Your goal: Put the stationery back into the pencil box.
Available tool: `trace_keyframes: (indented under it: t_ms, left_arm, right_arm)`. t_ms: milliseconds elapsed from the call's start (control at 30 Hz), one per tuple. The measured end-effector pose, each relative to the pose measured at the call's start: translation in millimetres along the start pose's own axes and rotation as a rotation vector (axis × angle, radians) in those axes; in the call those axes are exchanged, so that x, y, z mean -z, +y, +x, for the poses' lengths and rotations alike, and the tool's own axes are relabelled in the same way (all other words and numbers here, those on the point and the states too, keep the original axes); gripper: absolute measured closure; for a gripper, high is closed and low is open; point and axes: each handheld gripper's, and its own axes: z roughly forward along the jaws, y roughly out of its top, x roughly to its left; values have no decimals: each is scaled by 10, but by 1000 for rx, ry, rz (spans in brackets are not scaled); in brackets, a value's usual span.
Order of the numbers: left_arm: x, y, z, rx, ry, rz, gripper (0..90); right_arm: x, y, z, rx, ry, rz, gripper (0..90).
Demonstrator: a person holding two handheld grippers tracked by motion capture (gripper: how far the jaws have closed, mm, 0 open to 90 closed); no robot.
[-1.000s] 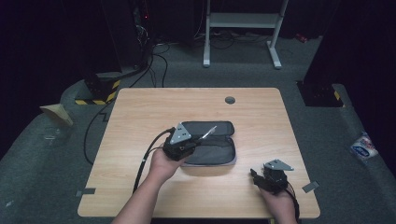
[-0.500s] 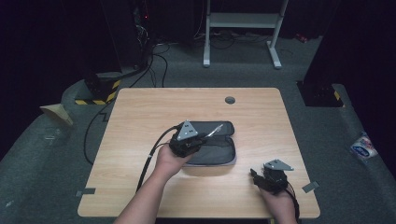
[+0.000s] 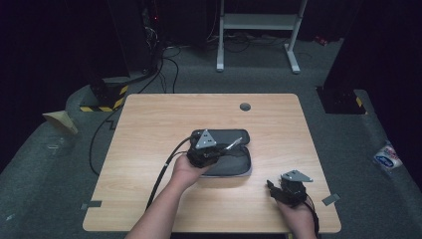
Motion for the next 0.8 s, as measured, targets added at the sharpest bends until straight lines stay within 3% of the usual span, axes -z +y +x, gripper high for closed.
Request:
trace_keyframes:
  t_ms: [133,333,800]
  left_arm:
    - [-84,-45,-21,-31,2,39,791]
    - [-162,-105,-28,-24,-8,91,790]
    - [-239,-166,-46,-55,-23,152,789]
  right_arm:
    - [1,0,3,-1,-1,0,393]
    - [1,0,2,1,-1,0,394]
    - [3,-1,6,2,-3,0,395]
